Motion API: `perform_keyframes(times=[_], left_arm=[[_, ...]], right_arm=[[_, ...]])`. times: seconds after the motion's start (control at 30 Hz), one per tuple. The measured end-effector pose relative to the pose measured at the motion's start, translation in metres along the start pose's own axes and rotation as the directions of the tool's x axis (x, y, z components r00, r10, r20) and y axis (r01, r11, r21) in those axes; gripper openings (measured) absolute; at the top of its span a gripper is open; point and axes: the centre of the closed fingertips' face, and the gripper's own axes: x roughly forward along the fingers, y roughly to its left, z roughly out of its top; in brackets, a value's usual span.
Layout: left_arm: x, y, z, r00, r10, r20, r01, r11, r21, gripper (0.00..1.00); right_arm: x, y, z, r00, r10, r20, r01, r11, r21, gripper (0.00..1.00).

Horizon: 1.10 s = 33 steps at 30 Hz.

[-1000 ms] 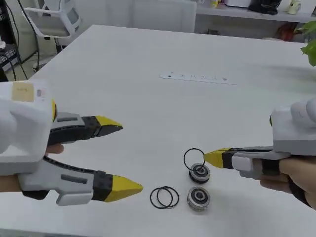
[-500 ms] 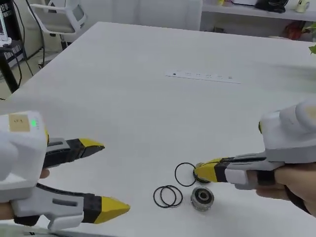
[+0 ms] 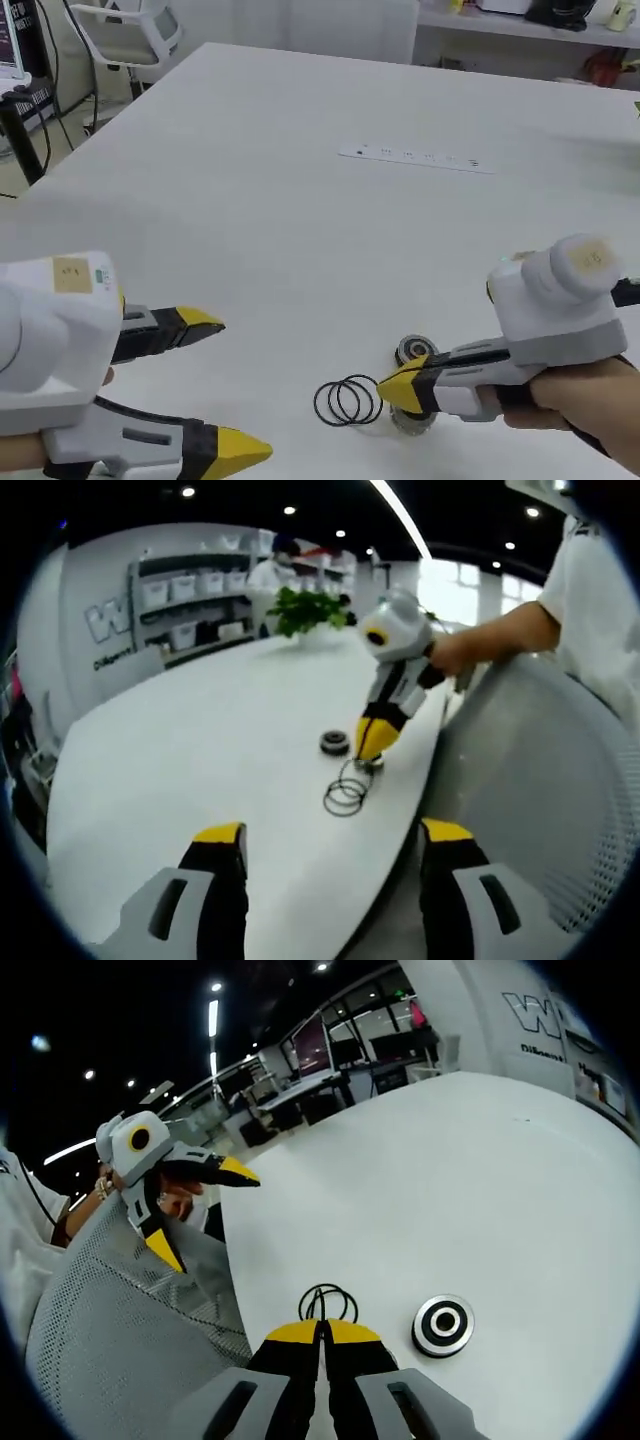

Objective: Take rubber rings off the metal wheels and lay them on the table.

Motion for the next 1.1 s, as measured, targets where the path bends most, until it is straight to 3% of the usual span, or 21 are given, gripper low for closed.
perform_keyframes(times=[0.2,0.37,0.87,1.1], left_arm=[[0.000,-0.003,-0.003,0.9998,-0.014,-0.010,0.014,1.000,-0.012,0.68],[0.000,-0.003,-0.002,0.9999,-0.015,-0.007,0.015,1.000,-0.010,0.67],[0.000,-0.005,-0.006,0.9995,-0.013,-0.030,0.012,1.000,-0.006,0.65],[0.000,-0.006,-0.005,0.9995,-0.017,-0.025,0.017,1.000,-0.008,0.65]], right_arm=[[0.002,-0.009,-0.002,0.9987,-0.050,-0.009,0.050,0.998,-0.023,0.01],[0.003,-0.011,-0.003,0.9982,-0.059,-0.015,0.059,0.998,-0.022,0.02],[0.008,-0.017,-0.003,0.9942,-0.105,-0.022,0.102,0.989,-0.109,0.02],[0.004,-0.024,-0.002,0.9923,-0.123,-0.014,0.121,0.988,-0.093,0.04]])
